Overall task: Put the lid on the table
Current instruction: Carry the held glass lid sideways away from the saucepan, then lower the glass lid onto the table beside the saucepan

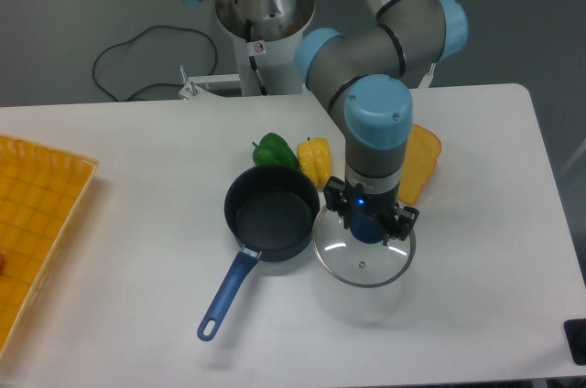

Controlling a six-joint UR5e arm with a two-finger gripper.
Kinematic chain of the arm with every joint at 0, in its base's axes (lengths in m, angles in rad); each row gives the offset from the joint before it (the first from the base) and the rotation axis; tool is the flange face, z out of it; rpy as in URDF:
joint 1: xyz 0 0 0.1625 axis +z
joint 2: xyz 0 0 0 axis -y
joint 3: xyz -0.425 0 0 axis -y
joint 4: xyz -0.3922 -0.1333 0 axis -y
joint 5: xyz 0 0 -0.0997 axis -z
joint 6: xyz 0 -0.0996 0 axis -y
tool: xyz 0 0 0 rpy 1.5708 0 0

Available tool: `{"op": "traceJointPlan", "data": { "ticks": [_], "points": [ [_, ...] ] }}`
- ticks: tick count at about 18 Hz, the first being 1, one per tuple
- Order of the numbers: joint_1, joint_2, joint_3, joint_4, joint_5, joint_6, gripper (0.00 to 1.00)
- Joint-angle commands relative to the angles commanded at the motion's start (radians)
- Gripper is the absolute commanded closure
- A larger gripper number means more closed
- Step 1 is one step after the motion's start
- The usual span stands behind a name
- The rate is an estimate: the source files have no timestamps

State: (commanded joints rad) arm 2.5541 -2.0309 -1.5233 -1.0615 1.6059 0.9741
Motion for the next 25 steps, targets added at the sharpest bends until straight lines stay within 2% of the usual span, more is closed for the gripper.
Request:
{"op": "traceJointPlan", "data": {
  "ticks": [13,17,25],
  "points": [
    [0.023,-0.042,-0.024,0.014,0.035,-0.003,0.58],
    [0.031,-0.06,-0.031,0.055,0.035,-0.003,0.58],
    [0.031,-0.066,-0.035,0.064,0.035,-0.003,0.56]
  ]
}}
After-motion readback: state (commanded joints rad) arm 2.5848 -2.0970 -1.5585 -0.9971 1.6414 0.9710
